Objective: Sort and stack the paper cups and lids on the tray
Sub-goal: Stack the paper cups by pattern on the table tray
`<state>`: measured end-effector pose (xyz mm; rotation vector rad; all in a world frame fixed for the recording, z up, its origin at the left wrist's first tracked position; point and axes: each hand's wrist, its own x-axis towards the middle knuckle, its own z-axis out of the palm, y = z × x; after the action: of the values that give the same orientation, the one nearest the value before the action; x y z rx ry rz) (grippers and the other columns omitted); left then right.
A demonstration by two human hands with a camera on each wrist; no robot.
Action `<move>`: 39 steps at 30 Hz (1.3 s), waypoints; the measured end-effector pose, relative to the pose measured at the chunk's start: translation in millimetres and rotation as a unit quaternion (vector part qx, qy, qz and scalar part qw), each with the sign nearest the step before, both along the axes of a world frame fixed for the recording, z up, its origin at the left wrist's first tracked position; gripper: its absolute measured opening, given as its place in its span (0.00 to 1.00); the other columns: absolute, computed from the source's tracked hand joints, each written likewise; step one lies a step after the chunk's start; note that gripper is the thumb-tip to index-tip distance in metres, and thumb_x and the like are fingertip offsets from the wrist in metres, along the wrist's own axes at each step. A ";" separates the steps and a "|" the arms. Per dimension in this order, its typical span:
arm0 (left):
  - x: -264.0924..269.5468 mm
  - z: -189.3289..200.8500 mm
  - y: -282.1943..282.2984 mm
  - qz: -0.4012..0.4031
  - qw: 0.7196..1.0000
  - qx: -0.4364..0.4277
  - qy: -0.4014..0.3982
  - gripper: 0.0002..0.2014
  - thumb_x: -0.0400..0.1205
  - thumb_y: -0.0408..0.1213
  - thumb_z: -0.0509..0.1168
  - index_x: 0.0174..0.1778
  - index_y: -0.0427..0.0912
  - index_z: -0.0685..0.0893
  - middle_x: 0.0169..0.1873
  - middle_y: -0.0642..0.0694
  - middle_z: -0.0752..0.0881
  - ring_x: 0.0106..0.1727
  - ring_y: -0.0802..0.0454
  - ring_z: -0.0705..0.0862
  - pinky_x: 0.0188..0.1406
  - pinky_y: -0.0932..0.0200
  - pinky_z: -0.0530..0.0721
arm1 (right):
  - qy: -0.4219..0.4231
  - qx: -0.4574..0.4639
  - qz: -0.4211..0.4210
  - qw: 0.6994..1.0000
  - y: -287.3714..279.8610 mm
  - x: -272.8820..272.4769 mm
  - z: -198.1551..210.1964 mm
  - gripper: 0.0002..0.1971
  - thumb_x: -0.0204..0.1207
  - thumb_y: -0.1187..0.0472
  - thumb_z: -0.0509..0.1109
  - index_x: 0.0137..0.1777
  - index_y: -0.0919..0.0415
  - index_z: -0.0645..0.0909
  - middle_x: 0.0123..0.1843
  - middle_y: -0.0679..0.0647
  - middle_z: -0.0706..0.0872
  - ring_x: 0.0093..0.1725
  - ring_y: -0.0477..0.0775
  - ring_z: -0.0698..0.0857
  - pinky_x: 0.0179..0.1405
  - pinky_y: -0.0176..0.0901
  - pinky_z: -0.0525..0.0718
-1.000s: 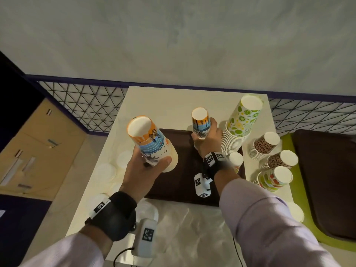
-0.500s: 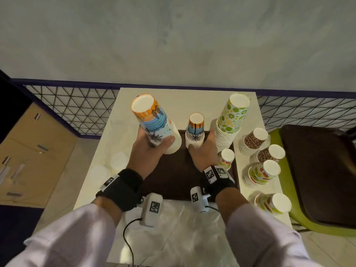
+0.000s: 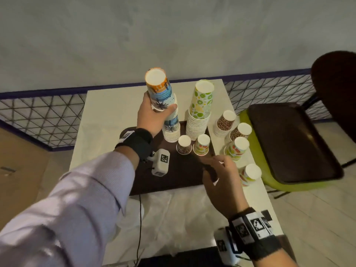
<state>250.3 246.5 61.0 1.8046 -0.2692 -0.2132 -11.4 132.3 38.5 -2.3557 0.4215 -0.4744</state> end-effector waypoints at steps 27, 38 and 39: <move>-117.2 -63.4 4.6 -0.028 0.990 0.138 0.027 0.25 0.74 0.40 0.83 0.56 0.45 0.73 0.50 0.45 0.81 0.43 0.50 0.84 0.43 0.59 0.81 | 0.138 0.014 -0.201 0.970 -97.7 -56.5 -28.4 0.33 0.71 0.48 0.79 0.75 0.45 0.73 0.66 0.57 0.71 0.67 0.62 0.73 0.64 0.47 0.71; -200.6 -92.1 -53.0 -0.257 0.943 0.185 0.101 0.35 0.75 0.48 0.81 0.75 0.52 0.72 0.59 0.48 0.80 0.45 0.56 0.84 0.48 0.64 0.83 | 0.147 0.100 -0.136 0.975 -132.6 -57.4 -64.8 0.32 0.74 0.47 0.79 0.74 0.49 0.71 0.56 0.51 0.84 0.54 0.55 0.83 0.50 0.40 0.74; -204.8 -94.1 -61.9 -0.266 0.939 0.190 0.103 0.38 0.75 0.47 0.82 0.78 0.51 0.71 0.60 0.48 0.80 0.47 0.56 0.83 0.48 0.65 0.82 | 0.154 0.125 -0.149 0.969 -135.7 -60.0 -63.7 0.33 0.73 0.46 0.80 0.74 0.50 0.69 0.54 0.50 0.83 0.51 0.53 0.83 0.48 0.41 0.75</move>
<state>45.5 184.7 -33.1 2.0363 -0.5958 -0.8834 -71.3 -3.5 -25.3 -2.1298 0.9333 -0.1731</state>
